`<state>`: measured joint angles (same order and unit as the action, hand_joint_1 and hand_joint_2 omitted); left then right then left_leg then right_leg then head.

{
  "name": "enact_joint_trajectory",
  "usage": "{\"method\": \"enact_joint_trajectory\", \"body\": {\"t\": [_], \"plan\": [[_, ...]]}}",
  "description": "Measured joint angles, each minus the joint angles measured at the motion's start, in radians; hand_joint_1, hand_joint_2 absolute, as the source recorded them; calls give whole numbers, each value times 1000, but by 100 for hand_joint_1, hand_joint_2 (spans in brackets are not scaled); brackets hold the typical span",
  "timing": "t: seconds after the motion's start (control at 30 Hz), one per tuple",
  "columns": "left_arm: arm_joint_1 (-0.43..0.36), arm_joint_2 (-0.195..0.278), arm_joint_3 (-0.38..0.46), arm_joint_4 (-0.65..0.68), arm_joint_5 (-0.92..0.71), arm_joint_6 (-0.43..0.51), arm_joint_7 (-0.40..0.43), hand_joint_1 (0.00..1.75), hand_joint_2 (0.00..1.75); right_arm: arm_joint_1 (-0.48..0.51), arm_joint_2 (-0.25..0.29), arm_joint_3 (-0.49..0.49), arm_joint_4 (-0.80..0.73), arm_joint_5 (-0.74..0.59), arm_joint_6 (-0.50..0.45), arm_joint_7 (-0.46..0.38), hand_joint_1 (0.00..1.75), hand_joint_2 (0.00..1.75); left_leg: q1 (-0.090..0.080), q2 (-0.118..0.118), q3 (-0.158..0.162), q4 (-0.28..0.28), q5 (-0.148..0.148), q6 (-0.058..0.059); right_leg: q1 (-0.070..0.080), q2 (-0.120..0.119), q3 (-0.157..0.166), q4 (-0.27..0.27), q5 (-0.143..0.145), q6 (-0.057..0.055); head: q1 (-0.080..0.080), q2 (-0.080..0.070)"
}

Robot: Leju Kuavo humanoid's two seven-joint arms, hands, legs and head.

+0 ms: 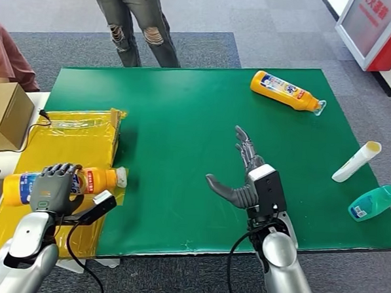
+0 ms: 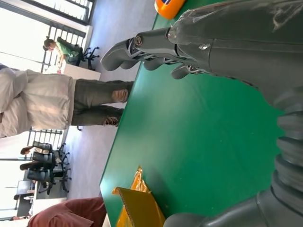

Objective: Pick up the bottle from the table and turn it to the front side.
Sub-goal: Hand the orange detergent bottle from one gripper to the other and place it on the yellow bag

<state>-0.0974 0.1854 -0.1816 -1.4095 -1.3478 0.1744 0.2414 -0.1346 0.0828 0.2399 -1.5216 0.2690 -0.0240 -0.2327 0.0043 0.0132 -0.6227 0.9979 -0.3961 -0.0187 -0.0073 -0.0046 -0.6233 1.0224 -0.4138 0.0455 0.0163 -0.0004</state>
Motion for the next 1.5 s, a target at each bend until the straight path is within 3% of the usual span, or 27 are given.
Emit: {"method": "enact_joint_trajectory", "body": {"t": [0.6, 0.63, 0.73, 0.77, 1.5], "plan": [[-52, -65, -18, 36, 99, -21, -50, 175, 175, -9, 5, 21, -7, 1, 0, 3, 0, 175, 0, 0, 0, 0, 0, 0, 0, 0, 0, 0, 0, 0, 0, 0], [-57, -67, -20, 39, 100, -21, -51, 142, 175, -11, 6, 23, -7, 1, 0, 3, 0, 175, 0, 0, 0, 0, 0, 0, 0, 0, 0, 0, 0, 0, 0, 0], [-73, -71, -24, 50, 107, -20, -51, 11, 175, -15, 8, 27, -7, 1, 0, 3, 0, 175, 0, 0, 0, 0, 0, 0, 0, 0, 0, 0, 0, 0, 0, 0], [-78, -72, -24, 54, 109, -18, -51, 0, 175, -16, 8, 28, -7, 1, 0, 3, 0, 175, 0, 0, 0, 0, 0, 0, 0, 0, 0, 0, 0, 0, 0, 0], [-82, -74, -36, 60, 115, -1, -51, 0, 175, -14, 8, 33, -23, 0, -3, 3, 0, 175, 0, 0, 0, 0, 0, 0, 0, 0, 0, 0, 0, 0, 0, 0]]}}
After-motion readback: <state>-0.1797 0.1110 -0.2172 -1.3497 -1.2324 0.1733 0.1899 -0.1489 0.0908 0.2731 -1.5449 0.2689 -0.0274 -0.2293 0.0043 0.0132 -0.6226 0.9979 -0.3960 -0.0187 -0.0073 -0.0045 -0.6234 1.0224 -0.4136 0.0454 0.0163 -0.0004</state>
